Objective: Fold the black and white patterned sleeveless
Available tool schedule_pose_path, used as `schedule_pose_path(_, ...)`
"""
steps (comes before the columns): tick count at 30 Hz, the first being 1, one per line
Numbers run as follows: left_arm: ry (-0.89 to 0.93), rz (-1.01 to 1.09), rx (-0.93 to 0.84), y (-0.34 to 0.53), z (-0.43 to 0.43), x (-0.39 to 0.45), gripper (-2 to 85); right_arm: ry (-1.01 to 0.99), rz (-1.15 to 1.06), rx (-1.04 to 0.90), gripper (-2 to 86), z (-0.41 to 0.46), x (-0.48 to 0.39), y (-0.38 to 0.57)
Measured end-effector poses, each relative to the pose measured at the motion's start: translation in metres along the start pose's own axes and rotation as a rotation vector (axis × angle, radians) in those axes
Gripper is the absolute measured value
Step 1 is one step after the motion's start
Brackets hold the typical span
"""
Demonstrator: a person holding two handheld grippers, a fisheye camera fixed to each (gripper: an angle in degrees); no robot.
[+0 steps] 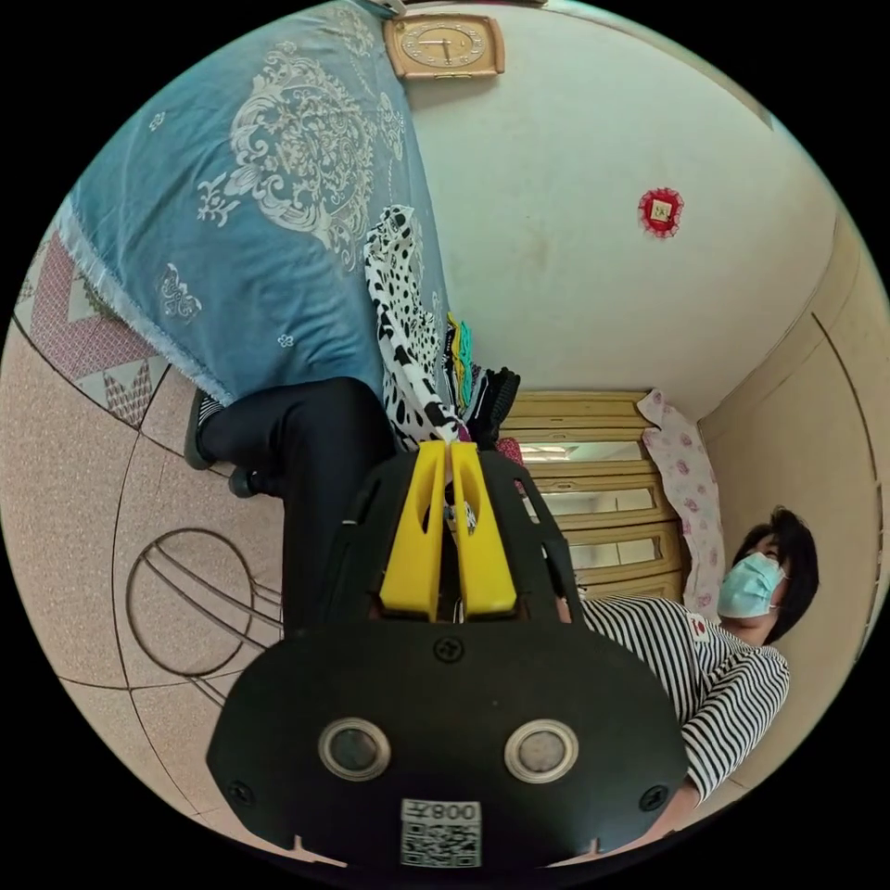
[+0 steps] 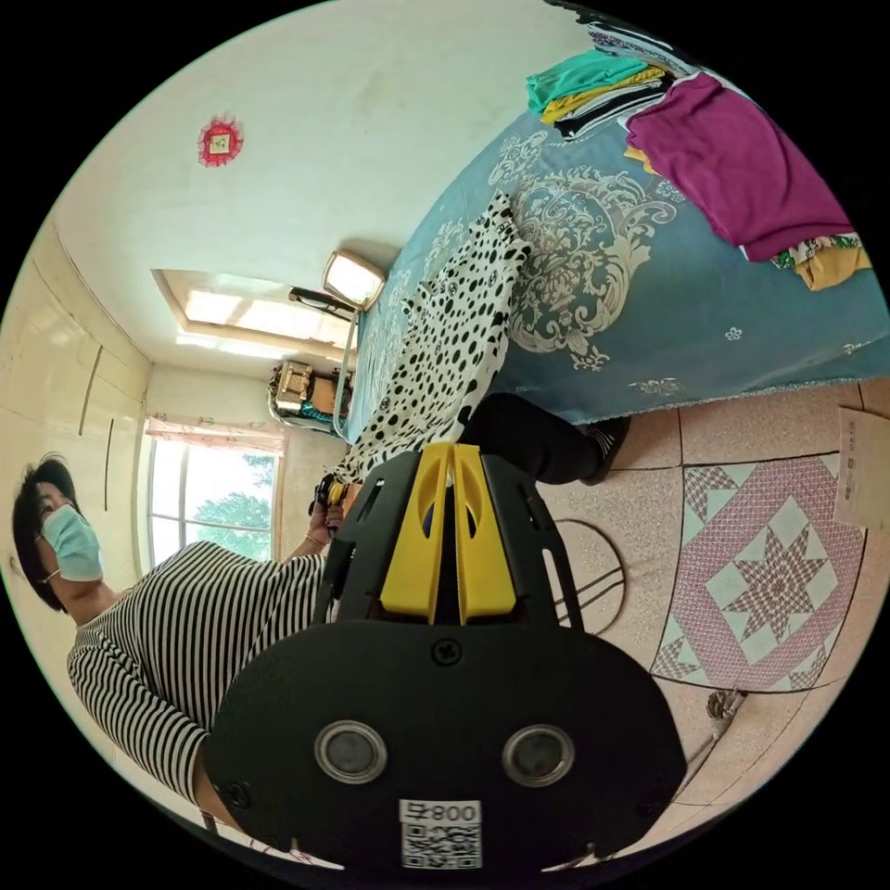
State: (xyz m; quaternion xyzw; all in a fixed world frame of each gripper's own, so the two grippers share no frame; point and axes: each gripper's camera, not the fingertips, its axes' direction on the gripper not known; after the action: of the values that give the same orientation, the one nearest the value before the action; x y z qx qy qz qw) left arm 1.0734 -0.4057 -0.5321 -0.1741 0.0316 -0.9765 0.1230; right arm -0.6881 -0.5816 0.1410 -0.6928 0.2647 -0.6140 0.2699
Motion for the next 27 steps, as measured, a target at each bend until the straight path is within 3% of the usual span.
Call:
schedule_pose_path(14, 0.020, 0.086, -0.009, -0.118, -0.011, 0.050, 0.7, 0.003, -0.082, 0.020, 0.4, 0.015, 0.012, -0.088)
schedule_pose_path(27, -0.031, 0.035, -0.021, -0.275, 0.003, 0.087, 0.8, 0.019, -0.055, -0.046, 0.5, 0.101, 0.053, -0.218)
